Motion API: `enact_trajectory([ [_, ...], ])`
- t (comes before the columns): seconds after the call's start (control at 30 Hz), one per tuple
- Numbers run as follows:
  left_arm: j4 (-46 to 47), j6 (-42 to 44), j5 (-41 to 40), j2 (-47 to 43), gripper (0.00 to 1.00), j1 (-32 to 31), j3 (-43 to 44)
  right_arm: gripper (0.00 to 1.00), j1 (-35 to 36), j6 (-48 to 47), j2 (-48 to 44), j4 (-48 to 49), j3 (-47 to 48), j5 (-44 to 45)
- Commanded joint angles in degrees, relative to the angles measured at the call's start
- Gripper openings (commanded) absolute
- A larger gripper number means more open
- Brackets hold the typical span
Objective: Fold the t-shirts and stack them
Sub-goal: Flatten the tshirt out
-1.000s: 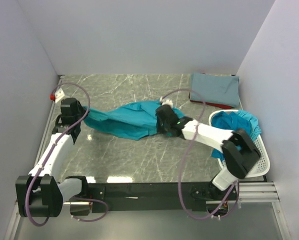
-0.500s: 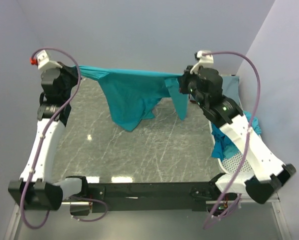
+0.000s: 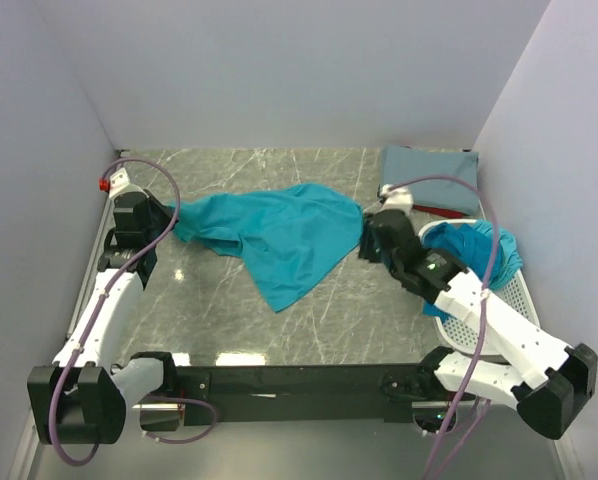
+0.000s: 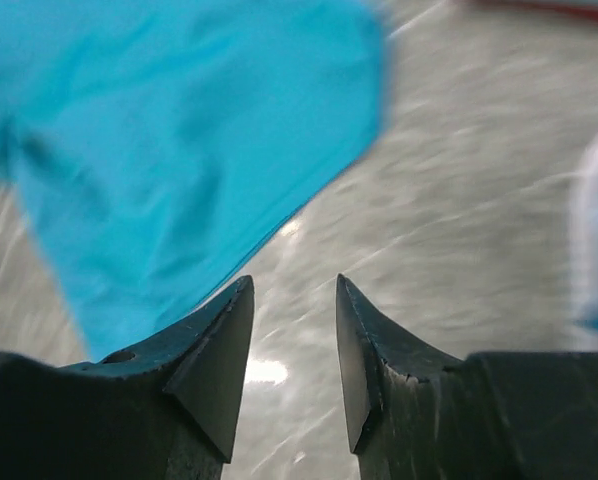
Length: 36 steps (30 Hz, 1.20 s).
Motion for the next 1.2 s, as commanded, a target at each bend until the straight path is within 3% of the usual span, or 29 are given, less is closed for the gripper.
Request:
enact_trajectory([
  [0.0, 4.32, -0.02, 1.22, 0.57, 0.00, 0.08, 0.36, 0.46, 6.98, 2.89, 2.95, 9.23, -3.56, -6.90],
  [0.2, 4.68, 0.24, 1.13, 2.24, 0.00, 0.08, -0.34, 0.46, 18.22, 4.64, 17.78, 20.75, -3.22, -13.94],
  [0.47, 3.97, 0.42, -1.06, 1.71, 0.00, 0.08, -0.43, 0.46, 27.47, 5.96, 36.34, 20.76, 4.70, -12.54],
  [1.17, 4.94, 0.33, -0.45, 1.89, 0.00, 0.08, -0.78, 0.45, 28.00, 5.88, 44.45, 18.21, 8.13, -9.02],
])
